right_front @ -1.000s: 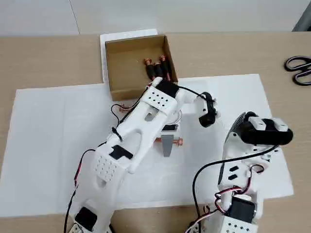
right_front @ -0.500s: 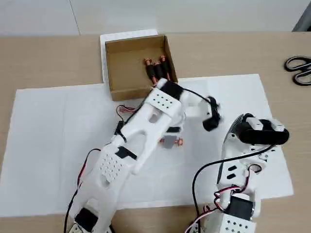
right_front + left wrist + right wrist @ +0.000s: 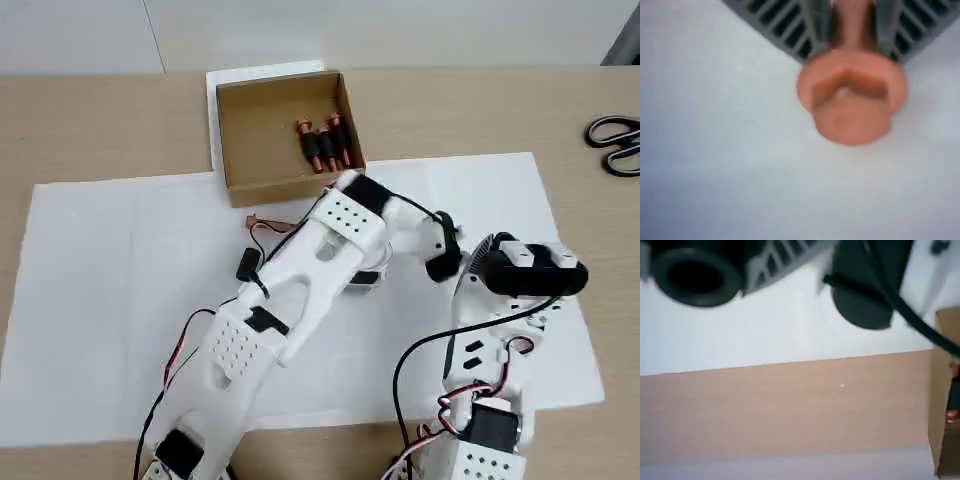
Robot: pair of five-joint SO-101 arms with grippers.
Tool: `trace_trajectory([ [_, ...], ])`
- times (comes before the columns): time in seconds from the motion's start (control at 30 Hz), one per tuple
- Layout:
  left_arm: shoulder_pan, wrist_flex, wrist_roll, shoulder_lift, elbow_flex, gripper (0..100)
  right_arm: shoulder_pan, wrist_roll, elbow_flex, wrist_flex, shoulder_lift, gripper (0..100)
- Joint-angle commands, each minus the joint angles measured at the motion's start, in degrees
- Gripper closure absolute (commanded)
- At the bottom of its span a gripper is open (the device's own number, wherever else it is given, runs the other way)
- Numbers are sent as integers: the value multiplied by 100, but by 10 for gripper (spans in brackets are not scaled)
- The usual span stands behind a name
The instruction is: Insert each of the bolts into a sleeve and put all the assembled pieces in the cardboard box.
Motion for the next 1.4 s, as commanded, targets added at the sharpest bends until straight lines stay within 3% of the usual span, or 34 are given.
trace_trajectory([
  [0.0, 202, -26, 123, -35, -180, 993, -48, 53, -44, -145, -84, 995],
  [0.5, 510, -18, 466, -79, 338, 993, -40, 62, 97, -163, -92, 995],
  [0.7, 501, -18, 448, -993, 954, 987, -48, 62, 79, -163, -92, 995],
  [0.97, 0, -35, 422, -1512, 1552, 874, -48, 62, 70, -163, -92, 995],
  [1.37, -26, -149, 387, -932, 1481, 938, -48, 53, 62, -163, -92, 995],
])
